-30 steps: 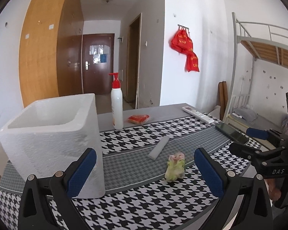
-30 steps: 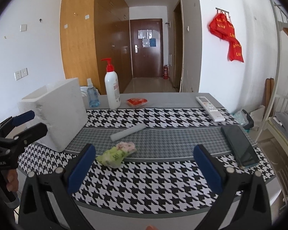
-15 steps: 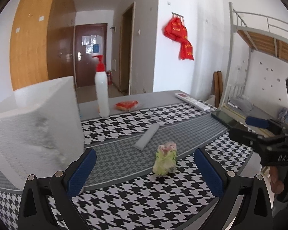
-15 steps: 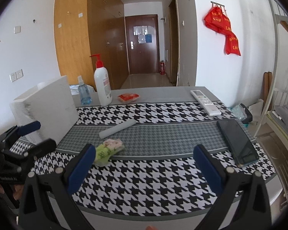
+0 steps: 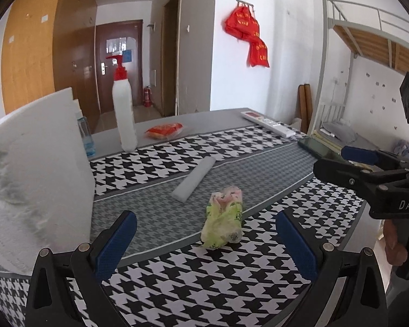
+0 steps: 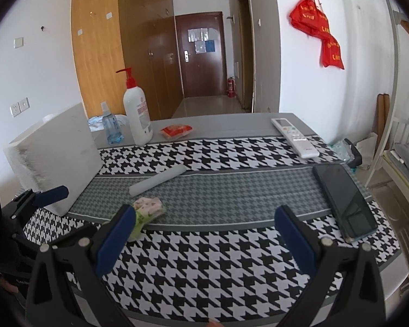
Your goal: Organize soft objects
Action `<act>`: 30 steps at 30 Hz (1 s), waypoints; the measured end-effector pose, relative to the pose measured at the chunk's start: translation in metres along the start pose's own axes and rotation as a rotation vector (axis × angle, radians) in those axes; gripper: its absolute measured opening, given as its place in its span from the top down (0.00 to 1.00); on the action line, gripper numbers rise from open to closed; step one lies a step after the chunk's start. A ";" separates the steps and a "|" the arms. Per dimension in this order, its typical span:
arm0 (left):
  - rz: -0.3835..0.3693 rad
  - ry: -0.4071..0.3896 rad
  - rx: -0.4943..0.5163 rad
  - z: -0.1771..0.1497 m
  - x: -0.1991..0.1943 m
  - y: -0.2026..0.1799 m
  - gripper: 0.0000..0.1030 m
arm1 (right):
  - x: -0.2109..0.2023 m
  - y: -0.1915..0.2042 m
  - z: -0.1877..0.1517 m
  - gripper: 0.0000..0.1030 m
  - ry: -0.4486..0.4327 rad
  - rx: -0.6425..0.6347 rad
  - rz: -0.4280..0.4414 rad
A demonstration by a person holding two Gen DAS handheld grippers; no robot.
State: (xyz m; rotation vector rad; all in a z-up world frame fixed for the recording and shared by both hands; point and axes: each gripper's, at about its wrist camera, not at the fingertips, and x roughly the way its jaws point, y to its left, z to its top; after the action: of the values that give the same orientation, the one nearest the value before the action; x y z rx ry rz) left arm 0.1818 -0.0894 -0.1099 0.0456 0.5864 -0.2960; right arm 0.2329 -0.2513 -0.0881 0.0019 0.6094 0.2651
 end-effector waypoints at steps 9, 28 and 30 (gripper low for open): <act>-0.017 0.076 -0.021 0.001 0.023 0.000 0.03 | 0.011 -0.008 0.000 0.00 0.022 0.007 -0.006; 0.002 0.226 -0.005 0.006 0.060 -0.007 0.22 | 0.029 -0.013 -0.001 0.00 0.065 0.012 0.001; -0.001 0.232 -0.010 0.006 0.063 -0.006 0.25 | 0.031 -0.013 -0.001 0.00 0.068 0.013 0.000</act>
State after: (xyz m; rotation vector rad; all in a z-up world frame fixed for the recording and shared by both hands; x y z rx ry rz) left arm 0.2333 -0.1121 -0.1391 0.0702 0.8177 -0.2909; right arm 0.2599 -0.2561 -0.1073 0.0058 0.6784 0.2624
